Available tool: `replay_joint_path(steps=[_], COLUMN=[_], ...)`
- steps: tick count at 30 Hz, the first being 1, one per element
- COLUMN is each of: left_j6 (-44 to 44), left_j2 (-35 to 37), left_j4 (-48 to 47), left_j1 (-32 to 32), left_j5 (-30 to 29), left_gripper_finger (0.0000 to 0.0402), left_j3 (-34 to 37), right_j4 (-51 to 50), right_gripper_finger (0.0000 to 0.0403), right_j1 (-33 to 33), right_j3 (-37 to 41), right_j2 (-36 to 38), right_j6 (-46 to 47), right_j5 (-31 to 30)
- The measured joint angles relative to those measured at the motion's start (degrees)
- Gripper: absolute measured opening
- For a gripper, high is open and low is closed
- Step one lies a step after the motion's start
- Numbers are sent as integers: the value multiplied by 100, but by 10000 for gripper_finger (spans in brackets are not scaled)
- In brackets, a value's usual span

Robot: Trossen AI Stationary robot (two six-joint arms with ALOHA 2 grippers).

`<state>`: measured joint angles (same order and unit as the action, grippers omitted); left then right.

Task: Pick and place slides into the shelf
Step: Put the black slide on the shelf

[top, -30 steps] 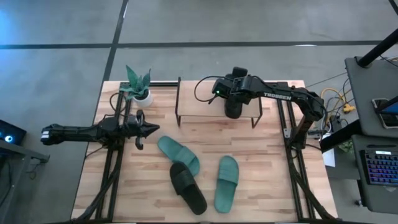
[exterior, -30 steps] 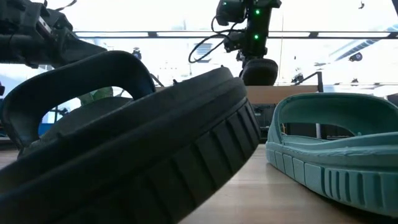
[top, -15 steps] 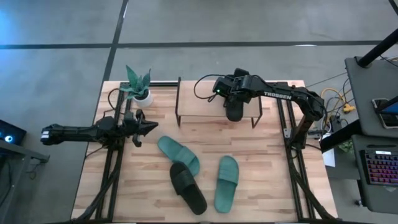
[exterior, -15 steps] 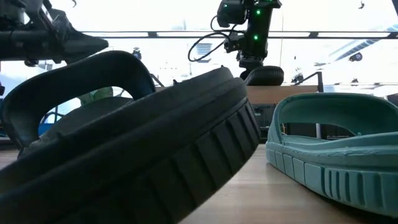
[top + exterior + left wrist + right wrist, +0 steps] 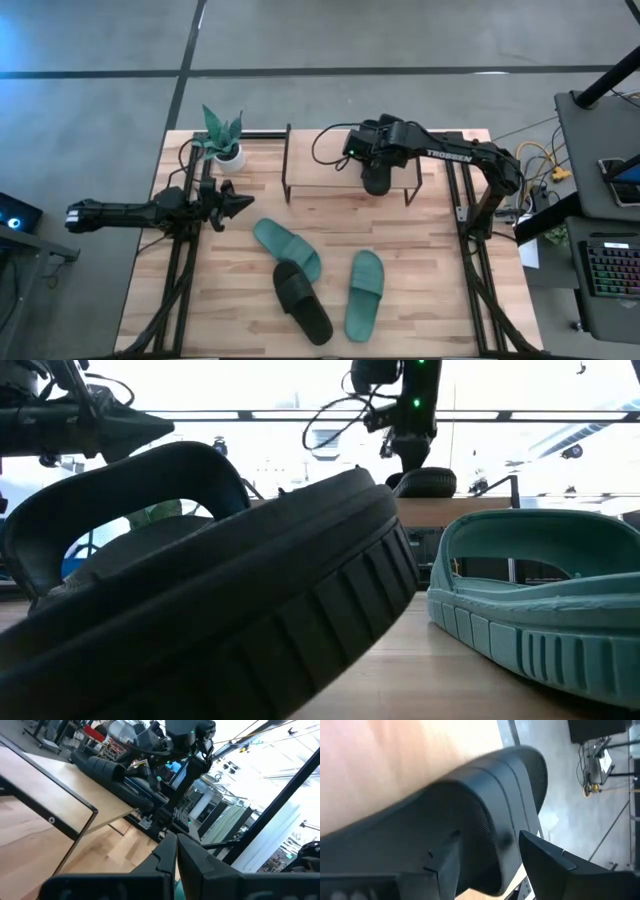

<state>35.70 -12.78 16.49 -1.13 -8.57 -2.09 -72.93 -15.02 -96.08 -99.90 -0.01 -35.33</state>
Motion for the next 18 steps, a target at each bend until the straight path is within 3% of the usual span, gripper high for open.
replay_joint_path(steps=[5, 9, 12, 15, 18], left_j6=[0, -5, -42, -12, -40], left_j2=[-99, -198, -272, -324, -374], left_j4=[-7, -7, 56, 337, 1173], left_j1=[0, 0, 0, 0, 0], left_j5=[1, 3, 1, 34, 478], left_gripper_finger=[0, 0, 0, 0, 0], left_j3=[4, 7, 11, -5, -13], right_j4=[-382, -628, -587, -521, -529], right_gripper_finger=[191, 192, 192, 192, 192], right_j1=[339, 761, 1061, 1215, 1320], right_j3=[-623, -1218, -1553, -1725, -1764], right_j2=[0, 9, 9, 11, 11], right_j6=[6, 9, 160, 561, 965], right_j5=[80, 711, 833, 833, 833])
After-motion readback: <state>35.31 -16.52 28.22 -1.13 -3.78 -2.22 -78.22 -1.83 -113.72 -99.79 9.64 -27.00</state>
